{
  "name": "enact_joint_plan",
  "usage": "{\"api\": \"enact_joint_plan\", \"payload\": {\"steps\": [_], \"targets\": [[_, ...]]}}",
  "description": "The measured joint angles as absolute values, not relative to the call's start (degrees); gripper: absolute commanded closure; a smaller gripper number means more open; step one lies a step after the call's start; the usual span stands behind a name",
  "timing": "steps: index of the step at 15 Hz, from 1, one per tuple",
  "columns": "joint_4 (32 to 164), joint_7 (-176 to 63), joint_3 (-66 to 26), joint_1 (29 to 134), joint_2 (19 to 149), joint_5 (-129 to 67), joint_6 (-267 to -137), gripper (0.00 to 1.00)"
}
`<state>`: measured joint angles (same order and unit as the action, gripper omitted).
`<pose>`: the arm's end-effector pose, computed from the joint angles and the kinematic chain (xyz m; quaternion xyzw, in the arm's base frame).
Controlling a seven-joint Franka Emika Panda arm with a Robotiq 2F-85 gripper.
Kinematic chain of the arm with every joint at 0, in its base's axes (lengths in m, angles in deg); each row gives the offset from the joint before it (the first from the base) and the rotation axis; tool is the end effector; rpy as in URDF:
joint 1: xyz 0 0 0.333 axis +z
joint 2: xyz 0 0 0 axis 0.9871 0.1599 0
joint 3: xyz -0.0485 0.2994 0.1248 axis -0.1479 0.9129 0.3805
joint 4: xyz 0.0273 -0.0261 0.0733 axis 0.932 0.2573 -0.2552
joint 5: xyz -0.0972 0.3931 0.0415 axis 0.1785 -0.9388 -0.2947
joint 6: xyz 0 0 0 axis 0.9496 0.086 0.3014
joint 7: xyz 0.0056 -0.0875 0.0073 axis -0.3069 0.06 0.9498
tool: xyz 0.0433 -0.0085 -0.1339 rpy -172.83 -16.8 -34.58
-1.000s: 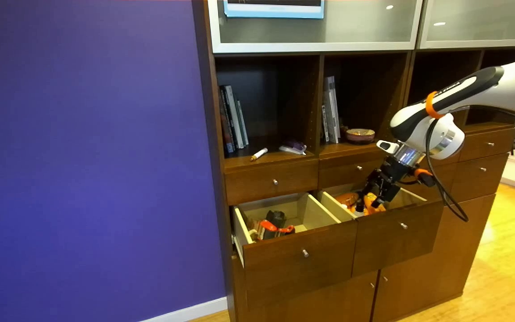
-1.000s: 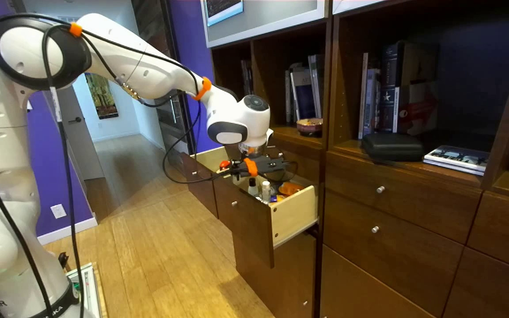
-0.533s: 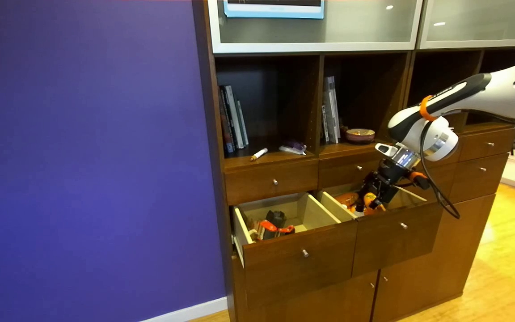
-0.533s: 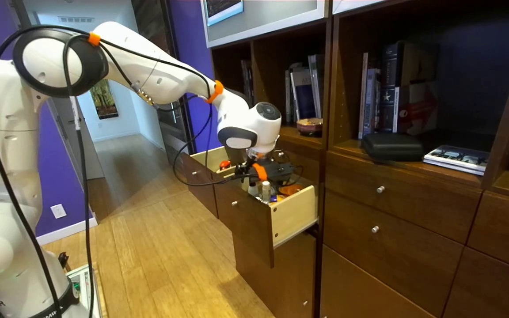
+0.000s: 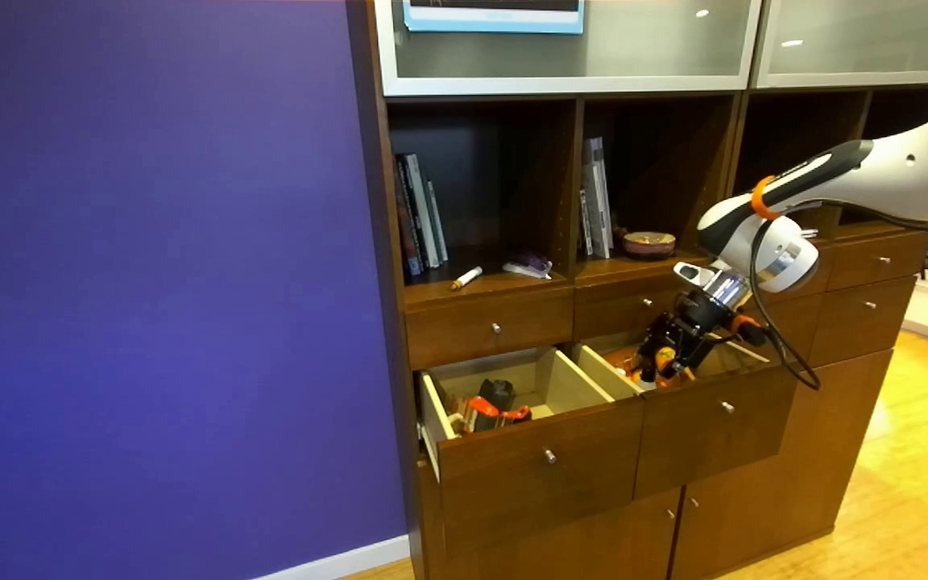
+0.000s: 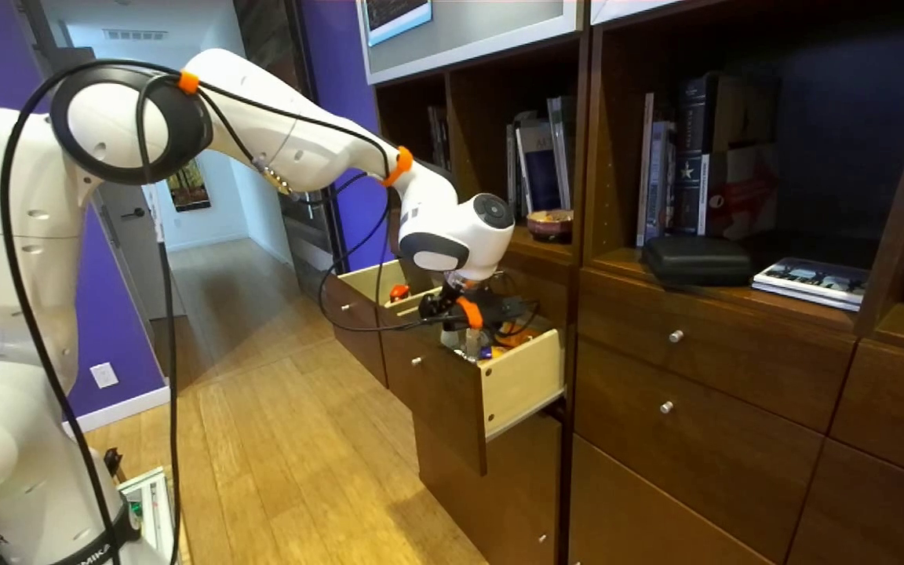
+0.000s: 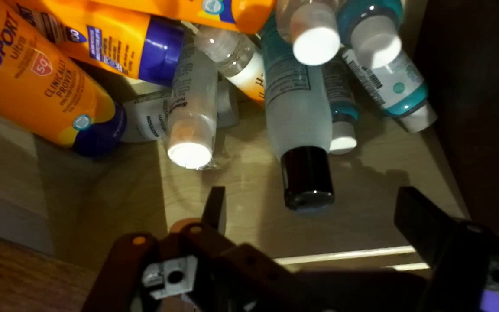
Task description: Remove the white bottle from the second open drawer from the left and put it in the second shelf from the left
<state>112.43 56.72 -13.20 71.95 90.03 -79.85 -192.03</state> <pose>0.6526 -0.0235 0.2848 -0.7576 -0.5679 -0.2498 0.2028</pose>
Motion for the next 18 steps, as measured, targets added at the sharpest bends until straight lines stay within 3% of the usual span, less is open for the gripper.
{"api": "enact_joint_plan", "payload": {"steps": [2,3,4,13,18], "targets": [[112.2,56.9,-13.2,71.9,90.6,-79.8,-191.5,0.00],[112.0,57.1,-13.2,71.8,90.8,-79.8,-191.3,0.08],[111.8,57.2,-13.2,71.8,91.1,-79.8,-190.9,0.28],[111.5,58.0,-13.2,71.5,91.4,-79.9,-189.8,0.91],[111.5,58.0,-13.2,71.5,91.4,-79.9,-189.8,0.92]]}}
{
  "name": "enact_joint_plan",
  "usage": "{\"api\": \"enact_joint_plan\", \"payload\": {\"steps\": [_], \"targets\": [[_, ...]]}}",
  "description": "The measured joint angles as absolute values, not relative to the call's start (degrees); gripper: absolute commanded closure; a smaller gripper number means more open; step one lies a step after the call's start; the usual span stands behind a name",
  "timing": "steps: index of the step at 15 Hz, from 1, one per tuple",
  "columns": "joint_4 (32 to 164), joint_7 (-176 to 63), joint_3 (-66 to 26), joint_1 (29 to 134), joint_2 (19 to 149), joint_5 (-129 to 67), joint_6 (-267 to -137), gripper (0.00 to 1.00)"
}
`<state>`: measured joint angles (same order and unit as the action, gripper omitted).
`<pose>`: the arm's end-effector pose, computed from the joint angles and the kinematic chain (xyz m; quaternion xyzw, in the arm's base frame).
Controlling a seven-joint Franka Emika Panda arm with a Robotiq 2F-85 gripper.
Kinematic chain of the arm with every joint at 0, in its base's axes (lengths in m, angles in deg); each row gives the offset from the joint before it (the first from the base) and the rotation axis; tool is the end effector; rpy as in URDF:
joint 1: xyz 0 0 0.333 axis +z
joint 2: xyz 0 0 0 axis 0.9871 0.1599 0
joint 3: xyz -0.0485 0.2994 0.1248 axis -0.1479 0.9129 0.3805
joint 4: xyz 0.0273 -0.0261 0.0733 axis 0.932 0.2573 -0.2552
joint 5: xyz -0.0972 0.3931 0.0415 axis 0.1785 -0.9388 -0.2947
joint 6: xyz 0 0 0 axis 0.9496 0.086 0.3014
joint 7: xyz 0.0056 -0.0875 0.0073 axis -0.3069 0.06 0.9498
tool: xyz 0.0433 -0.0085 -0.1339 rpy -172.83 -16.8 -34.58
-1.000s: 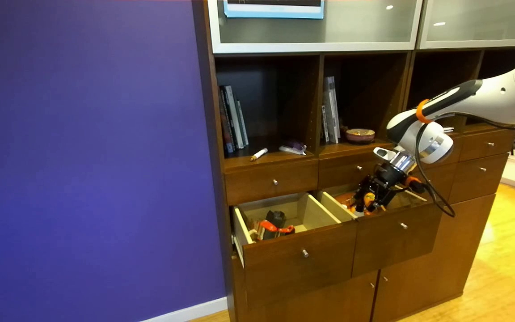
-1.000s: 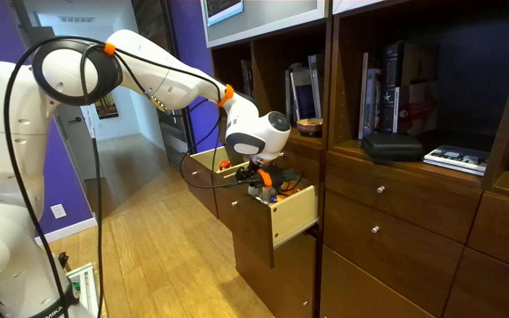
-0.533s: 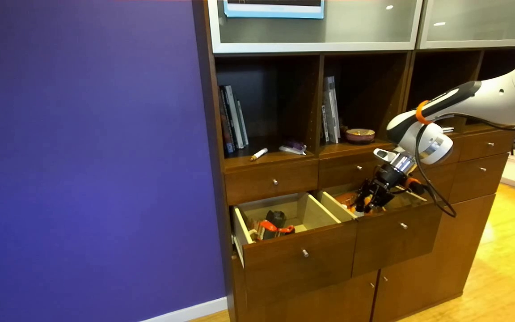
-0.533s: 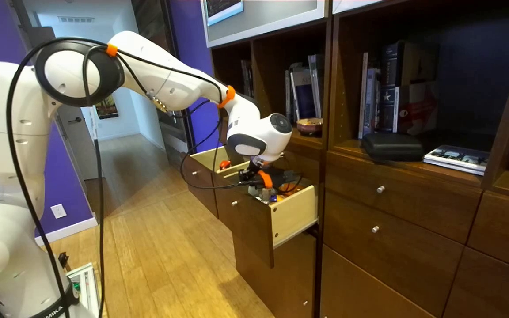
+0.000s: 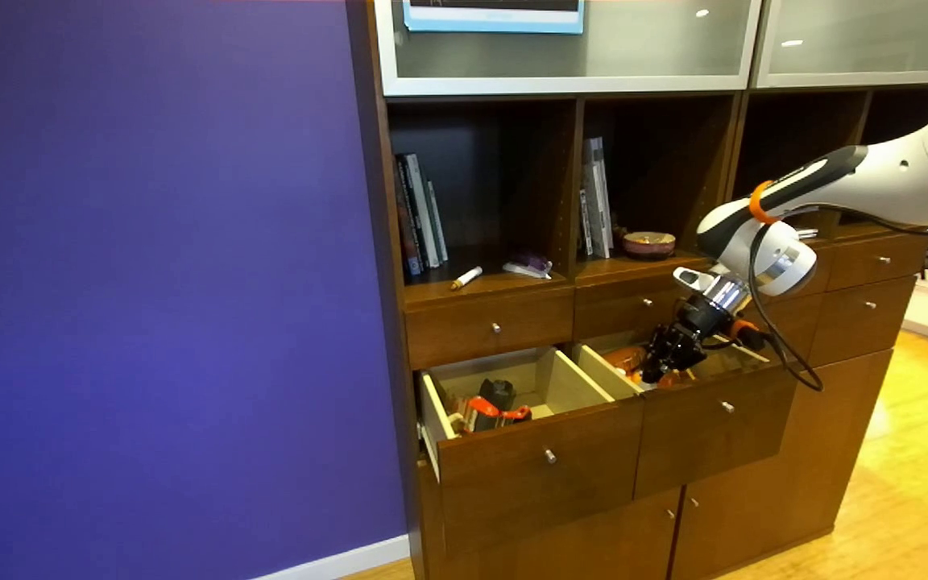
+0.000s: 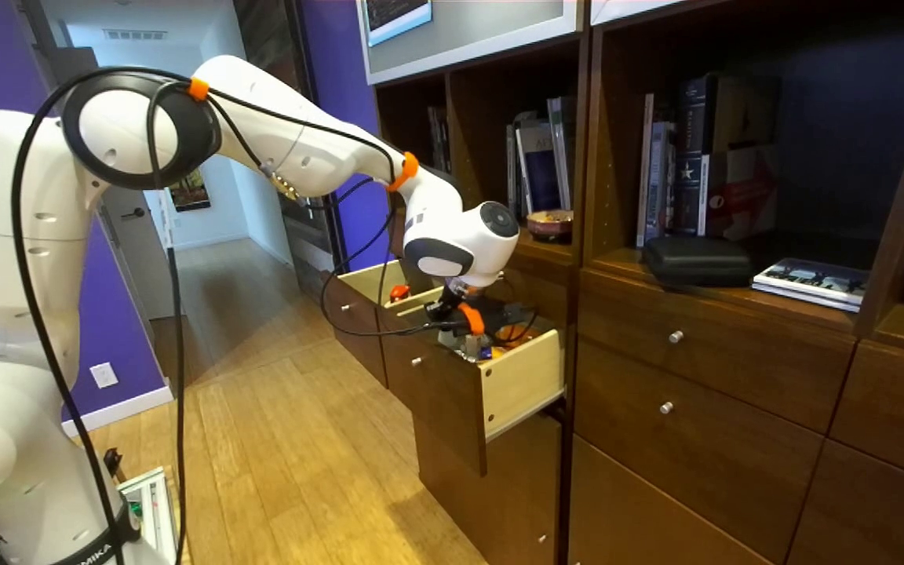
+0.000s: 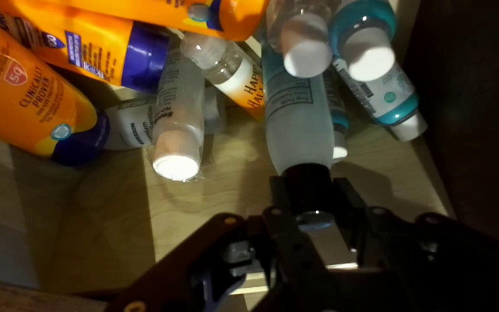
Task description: Remove the white bottle from the second open drawer from the left and put it in the second shelf from the left
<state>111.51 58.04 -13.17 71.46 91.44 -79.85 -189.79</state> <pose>0.6521 -0.0245 0.2747 -0.7487 -0.5754 -0.2450 0.2198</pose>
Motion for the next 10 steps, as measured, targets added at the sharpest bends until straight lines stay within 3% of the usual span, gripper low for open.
{"api": "enact_joint_plan", "payload": {"steps": [10], "targets": [[111.6,52.0,-12.8,72.4,85.9,-79.9,-188.5,0.92]]}}
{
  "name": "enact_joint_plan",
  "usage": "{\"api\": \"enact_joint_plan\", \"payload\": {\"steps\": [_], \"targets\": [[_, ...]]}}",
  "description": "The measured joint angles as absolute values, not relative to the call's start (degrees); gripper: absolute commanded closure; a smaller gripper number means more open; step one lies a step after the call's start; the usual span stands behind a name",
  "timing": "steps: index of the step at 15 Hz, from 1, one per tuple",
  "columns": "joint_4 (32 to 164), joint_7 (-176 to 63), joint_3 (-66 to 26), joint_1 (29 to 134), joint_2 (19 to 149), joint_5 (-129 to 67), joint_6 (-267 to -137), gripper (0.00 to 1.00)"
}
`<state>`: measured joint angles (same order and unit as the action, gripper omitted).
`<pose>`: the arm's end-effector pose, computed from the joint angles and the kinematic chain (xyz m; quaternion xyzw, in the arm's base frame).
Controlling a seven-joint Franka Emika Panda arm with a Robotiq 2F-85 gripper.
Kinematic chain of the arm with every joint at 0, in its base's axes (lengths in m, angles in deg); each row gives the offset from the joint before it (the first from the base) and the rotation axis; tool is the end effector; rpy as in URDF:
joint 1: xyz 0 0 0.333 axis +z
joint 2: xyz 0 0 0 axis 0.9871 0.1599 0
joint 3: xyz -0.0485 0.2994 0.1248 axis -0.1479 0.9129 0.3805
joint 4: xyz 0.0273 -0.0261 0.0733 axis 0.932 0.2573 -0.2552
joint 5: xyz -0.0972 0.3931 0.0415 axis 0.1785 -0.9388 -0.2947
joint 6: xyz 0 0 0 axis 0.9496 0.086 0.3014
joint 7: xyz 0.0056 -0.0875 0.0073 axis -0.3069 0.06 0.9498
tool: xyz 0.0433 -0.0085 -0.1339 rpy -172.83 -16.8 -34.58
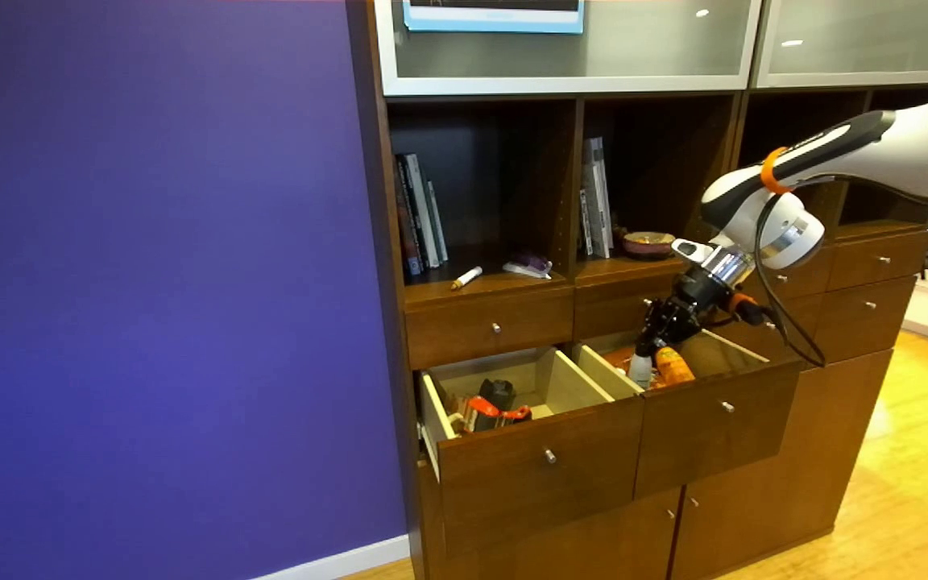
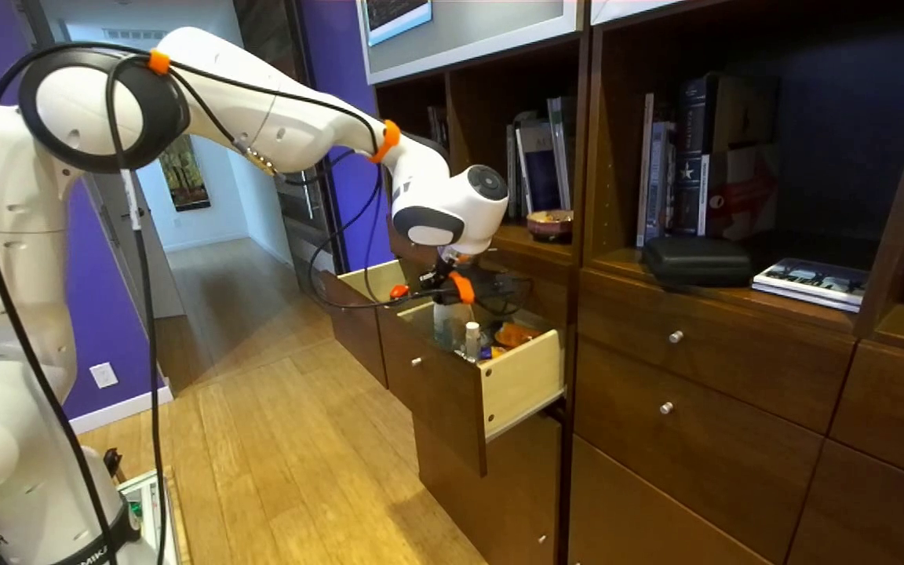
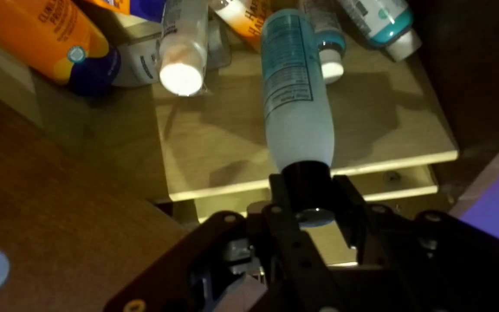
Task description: Remove the white bottle from the second open drawer from the left and put it in the second shelf from the left
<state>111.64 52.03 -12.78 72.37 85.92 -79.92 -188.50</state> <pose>0.6520 -0.0075 0.3354 -0.7586 -0.5576 -0.2597 0.2150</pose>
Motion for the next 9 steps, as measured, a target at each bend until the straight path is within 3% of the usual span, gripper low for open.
{"api": "enact_joint_plan", "payload": {"steps": [9], "targets": [[112.7,29.6,-13.6,74.4,73.8,-80.3,-188.4,0.92]]}}
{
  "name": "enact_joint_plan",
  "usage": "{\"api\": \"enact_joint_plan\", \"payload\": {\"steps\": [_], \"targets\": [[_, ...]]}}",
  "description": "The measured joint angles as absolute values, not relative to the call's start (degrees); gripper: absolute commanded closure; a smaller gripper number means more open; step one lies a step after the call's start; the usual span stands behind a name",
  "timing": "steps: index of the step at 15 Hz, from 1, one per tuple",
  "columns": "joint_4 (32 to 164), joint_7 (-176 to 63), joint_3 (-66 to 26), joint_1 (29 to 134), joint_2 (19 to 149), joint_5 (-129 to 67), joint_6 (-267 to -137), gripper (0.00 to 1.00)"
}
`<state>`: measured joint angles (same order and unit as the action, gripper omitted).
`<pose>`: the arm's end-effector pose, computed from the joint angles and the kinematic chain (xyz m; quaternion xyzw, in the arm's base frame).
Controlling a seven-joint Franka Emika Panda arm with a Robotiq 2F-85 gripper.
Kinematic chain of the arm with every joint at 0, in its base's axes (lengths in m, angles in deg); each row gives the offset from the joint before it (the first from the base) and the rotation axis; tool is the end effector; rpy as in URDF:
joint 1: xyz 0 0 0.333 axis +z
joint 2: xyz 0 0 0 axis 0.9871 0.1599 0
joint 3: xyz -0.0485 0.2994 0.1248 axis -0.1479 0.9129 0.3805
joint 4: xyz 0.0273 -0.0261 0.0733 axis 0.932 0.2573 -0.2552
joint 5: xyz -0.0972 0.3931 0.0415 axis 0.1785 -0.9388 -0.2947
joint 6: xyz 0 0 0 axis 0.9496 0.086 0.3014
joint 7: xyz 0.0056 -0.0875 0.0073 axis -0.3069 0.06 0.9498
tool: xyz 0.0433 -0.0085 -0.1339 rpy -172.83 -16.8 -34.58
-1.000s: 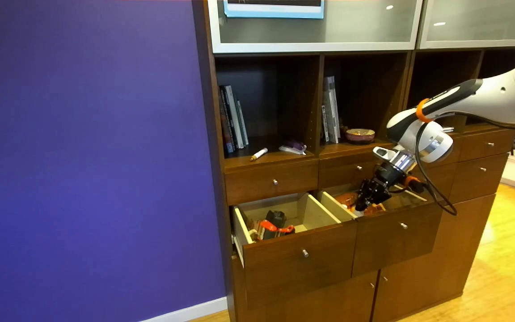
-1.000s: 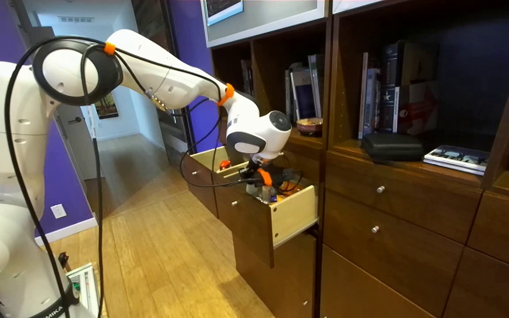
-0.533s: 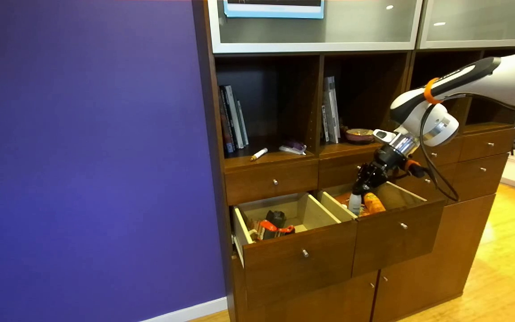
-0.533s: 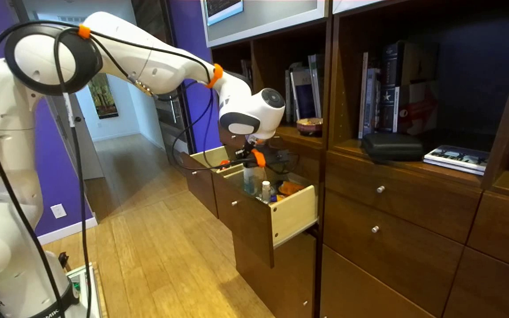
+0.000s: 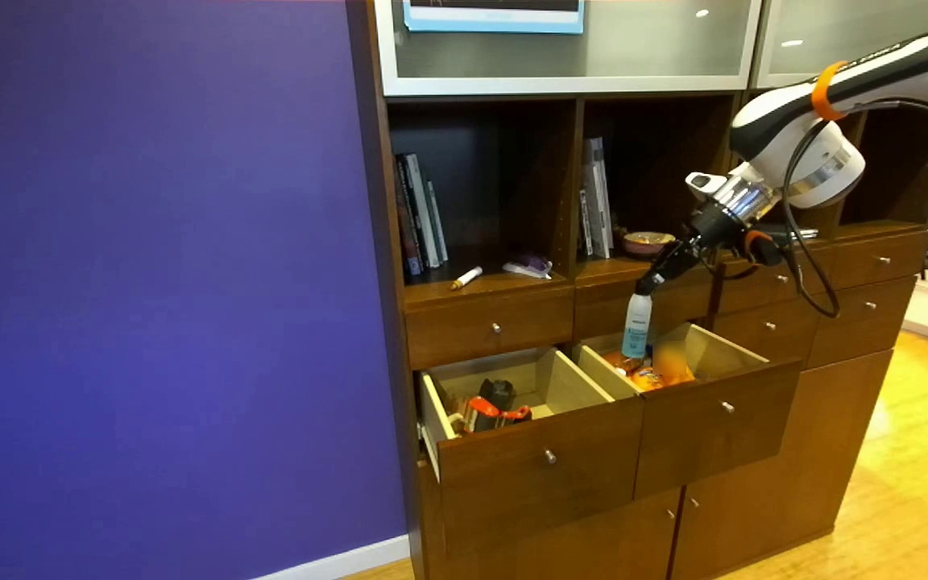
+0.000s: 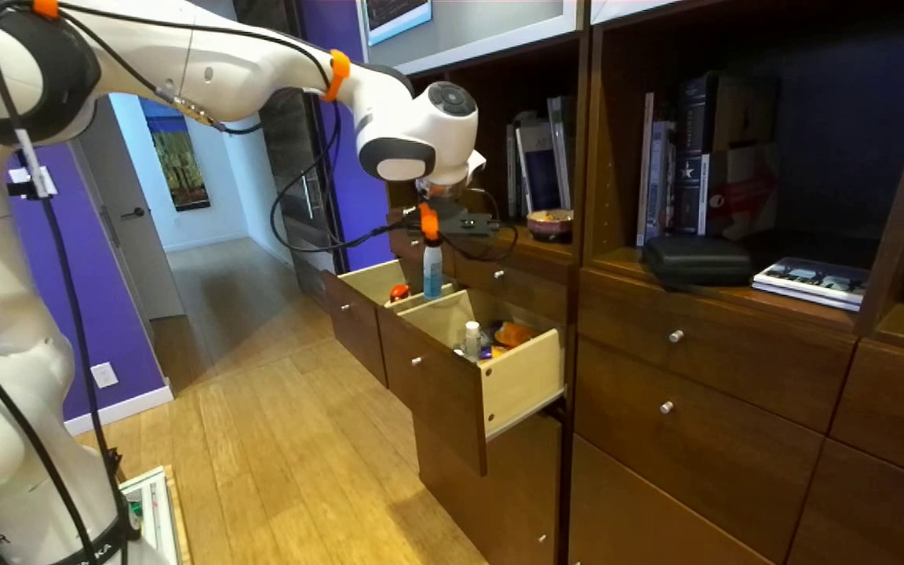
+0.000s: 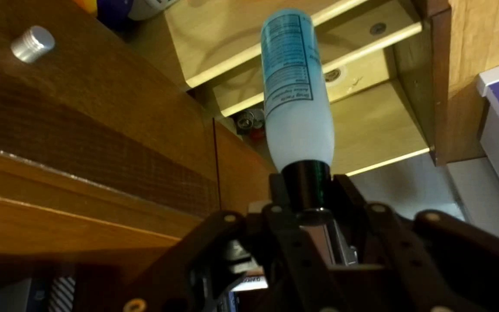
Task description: Remove the white bottle from the second open drawer from the left and put it in the second shelf from the left
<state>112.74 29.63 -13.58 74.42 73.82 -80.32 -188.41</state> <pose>0.6338 0.0097 0.4610 -0.8273 -0.4332 -0.2856 0.2152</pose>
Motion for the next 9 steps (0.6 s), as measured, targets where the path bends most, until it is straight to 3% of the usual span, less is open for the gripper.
{"api": "enact_joint_plan", "payload": {"steps": [9], "targets": [[112.9,12.1,-15.4,75.2,65.1,-79.9,-189.3,0.92]]}}
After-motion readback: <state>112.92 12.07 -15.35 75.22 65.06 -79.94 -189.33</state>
